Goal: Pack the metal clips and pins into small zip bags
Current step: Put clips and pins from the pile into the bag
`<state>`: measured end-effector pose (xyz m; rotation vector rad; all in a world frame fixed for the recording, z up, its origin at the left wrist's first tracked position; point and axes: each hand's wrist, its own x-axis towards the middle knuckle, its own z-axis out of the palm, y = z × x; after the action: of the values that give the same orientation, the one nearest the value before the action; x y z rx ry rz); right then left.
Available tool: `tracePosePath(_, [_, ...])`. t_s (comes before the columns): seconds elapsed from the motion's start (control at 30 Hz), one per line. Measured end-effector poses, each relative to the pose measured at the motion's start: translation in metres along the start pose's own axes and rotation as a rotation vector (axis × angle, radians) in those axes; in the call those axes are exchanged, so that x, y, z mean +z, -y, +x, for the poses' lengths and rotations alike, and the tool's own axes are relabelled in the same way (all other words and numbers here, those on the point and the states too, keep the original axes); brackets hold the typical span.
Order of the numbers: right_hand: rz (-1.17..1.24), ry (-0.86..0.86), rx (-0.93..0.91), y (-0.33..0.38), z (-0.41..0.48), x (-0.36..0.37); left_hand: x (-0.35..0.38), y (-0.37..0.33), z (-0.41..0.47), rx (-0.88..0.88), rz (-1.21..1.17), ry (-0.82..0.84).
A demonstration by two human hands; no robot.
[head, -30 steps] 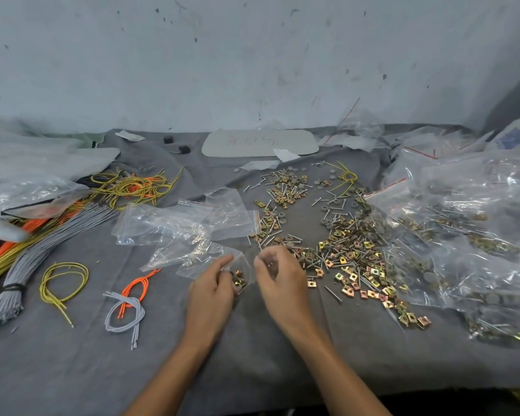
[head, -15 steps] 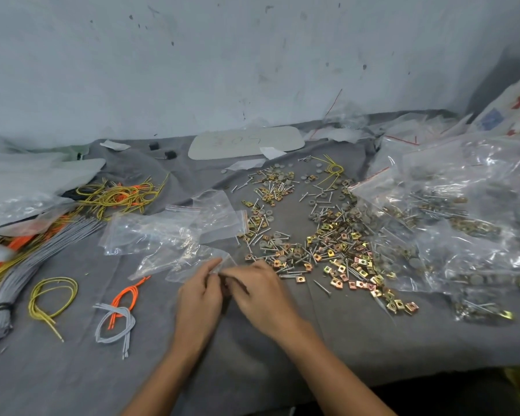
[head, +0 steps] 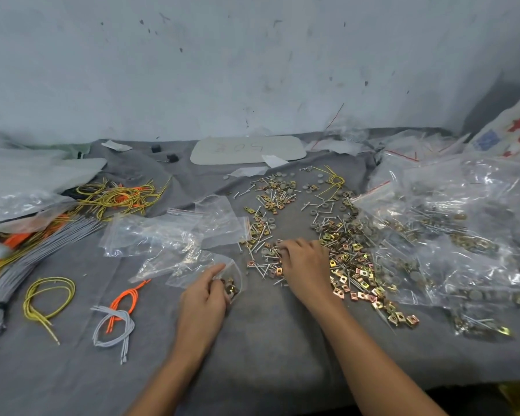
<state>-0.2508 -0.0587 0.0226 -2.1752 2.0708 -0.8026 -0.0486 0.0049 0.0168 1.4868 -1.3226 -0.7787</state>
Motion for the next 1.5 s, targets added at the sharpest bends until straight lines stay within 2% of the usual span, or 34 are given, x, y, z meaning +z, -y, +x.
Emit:
tracePosePath(0.1, [-0.016,-0.029,0.009,0.0,-0.001,0.002,-0.001,0.0,0.0,0.005,0.024,-0.003])
tracePosePath(0.37, [-0.057,0.049,-0.021,0.006,-0.001,-0.003,-0.001,-0.006,-0.003,0.008,0.042,-0.008])
tracePosePath(0.43, [-0.038,-0.001,0.002,0.01,-0.002,-0.008,-0.002,-0.007,-0.003,0.009,0.036,-0.01])
tracePosePath(0.53, [0.189,-0.137,-0.038,0.025,-0.017,-0.013,-0.002,-0.008,-0.003,-0.001,0.025,-0.01])
tracePosePath(0.6, [0.388,-0.129,-0.112,0.043,-0.036,-0.012,-0.002,-0.009,-0.003,0.003,0.024,-0.01])
tracePosePath(0.67, [0.416,-0.131,-0.151,0.051,-0.047,-0.009,-0.001,-0.008,-0.002,0.005,0.026,-0.008])
tracePosePath(0.83, [0.46,-0.181,0.136,0.027,-0.048,-0.009,-0.002,-0.009,-0.004,0.011,0.026,-0.006])
tracePosePath(0.93, [0.411,-0.193,0.192,0.023,-0.049,-0.006,-0.003,-0.008,-0.003,0.018,0.039,-0.008])
tracePosePath(1.03, [0.295,-0.121,0.162,0.029,-0.044,-0.005,-0.003,-0.007,-0.002,0.026,0.056,-0.012])
tracePosePath(1.2, [0.285,-0.107,0.023,0.031,-0.058,-0.013,-0.002,-0.004,-0.001,0.019,0.045,-0.019])
tracePosePath(1.33, [0.077,0.06,-0.143,0.029,-0.08,-0.016,-0.001,-0.003,0.001,0.014,0.027,-0.027])
tracePosePath(1.4, [0.097,0.11,-0.138,0.029,-0.085,-0.018,0.0,-0.003,0.001,0.016,0.022,-0.037])
tracePosePath(1.5, [0.244,0.081,-0.119,0.038,-0.086,-0.021,0.001,-0.002,0.002,0.03,0.033,-0.049])
